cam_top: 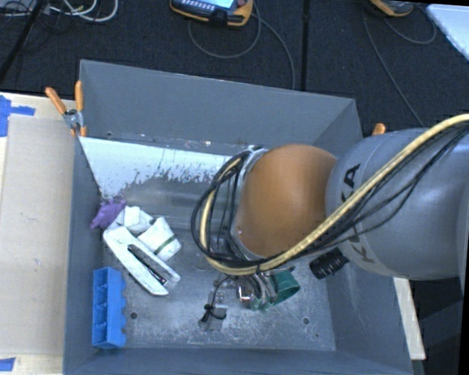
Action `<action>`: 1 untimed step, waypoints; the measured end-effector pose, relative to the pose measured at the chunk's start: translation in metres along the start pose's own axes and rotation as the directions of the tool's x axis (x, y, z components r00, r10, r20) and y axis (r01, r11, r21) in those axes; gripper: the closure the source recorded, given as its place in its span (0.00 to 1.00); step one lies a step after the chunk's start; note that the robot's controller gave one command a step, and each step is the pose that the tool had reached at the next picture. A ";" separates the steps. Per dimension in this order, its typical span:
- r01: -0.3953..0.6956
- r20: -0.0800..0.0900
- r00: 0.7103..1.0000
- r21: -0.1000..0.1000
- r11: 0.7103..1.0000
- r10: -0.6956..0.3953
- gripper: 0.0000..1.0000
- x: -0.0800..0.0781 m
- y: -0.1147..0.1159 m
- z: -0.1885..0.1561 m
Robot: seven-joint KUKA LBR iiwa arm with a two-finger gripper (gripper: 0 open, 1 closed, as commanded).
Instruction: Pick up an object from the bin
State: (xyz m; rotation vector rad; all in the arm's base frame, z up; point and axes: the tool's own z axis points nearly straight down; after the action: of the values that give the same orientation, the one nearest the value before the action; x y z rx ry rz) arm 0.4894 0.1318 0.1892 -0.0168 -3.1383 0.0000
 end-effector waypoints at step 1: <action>0.009 0.008 1.000 -0.002 1.000 -0.009 0.00 -0.040 0.013 0.025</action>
Offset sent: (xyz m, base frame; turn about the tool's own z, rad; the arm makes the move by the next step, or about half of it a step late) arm 0.0647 0.0353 0.0113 -0.1269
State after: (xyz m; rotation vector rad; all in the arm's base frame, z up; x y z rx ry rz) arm 0.5292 0.1446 0.1644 -0.0034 -3.1466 -0.0031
